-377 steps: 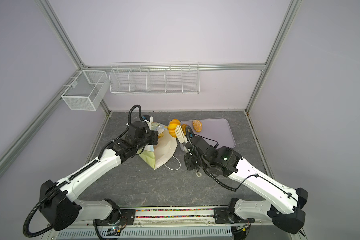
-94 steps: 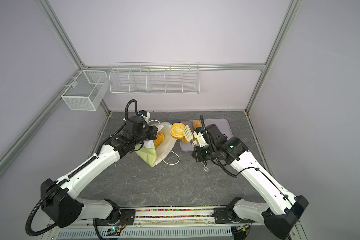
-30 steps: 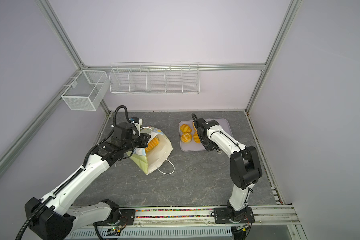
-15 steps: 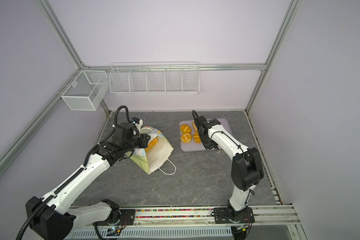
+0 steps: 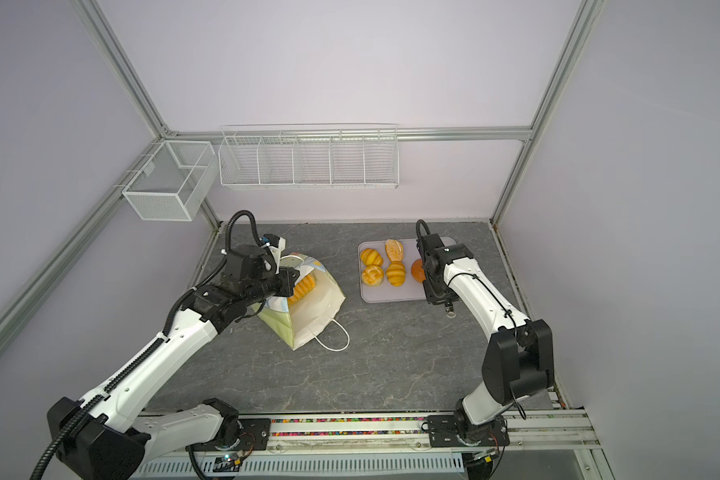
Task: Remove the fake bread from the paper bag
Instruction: 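Move the empty tongs back toward the bag opening with the right gripper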
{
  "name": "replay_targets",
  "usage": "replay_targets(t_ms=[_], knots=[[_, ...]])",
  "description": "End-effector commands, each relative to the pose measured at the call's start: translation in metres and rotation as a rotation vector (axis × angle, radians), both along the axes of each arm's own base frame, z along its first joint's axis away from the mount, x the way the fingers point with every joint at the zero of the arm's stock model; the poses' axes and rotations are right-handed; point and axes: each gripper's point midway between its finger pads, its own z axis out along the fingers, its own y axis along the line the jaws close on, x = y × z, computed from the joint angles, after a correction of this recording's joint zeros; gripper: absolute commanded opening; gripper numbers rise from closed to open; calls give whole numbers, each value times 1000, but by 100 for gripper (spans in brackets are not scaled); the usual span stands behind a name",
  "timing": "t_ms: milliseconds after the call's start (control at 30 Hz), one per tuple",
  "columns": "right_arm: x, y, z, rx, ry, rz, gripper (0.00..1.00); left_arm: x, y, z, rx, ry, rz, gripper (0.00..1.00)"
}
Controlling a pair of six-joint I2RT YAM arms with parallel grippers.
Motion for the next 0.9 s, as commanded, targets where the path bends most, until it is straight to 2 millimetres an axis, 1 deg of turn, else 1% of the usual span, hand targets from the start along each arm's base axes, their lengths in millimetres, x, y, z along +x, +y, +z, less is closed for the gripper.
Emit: replay_targets(t_ms=[0, 67, 133, 233, 300, 367, 400, 467, 567, 700, 800, 867], knots=[[-6, 27, 8, 150, -54, 6, 18, 0, -1, 19, 2, -103, -48, 0], [-10, 35, 13, 157, -70, 18, 17, 2, -1, 22, 13, -117, -48, 0], [-13, 45, 23, 171, -96, 38, 17, 3, -1, 27, 18, -121, -53, 0], [-22, 65, 48, 215, -142, 77, 17, -1, -4, 40, 3, -130, -78, 0], [-33, 81, 66, 261, -180, 114, 18, -5, -6, 47, -15, -147, -92, 0], [-46, 97, 80, 323, -207, 142, 17, -8, -6, 51, -23, -158, -100, 0], [-54, 105, 86, 355, -221, 159, 17, -10, -6, 54, -27, -164, -108, 0], [-69, 114, 93, 379, -241, 173, 18, -14, -7, 56, -28, -179, -132, 0], [-90, 124, 100, 387, -257, 196, 17, -20, -10, 55, -21, -215, -177, 0], [-120, 148, 109, 426, -262, 260, 18, -22, -7, 46, -4, -260, -187, 0], [-139, 164, 116, 441, -266, 302, 18, -22, -5, 39, -7, -261, -173, 0], [-147, 173, 120, 448, -275, 327, 18, -20, -4, 33, -10, -249, -153, 0]])
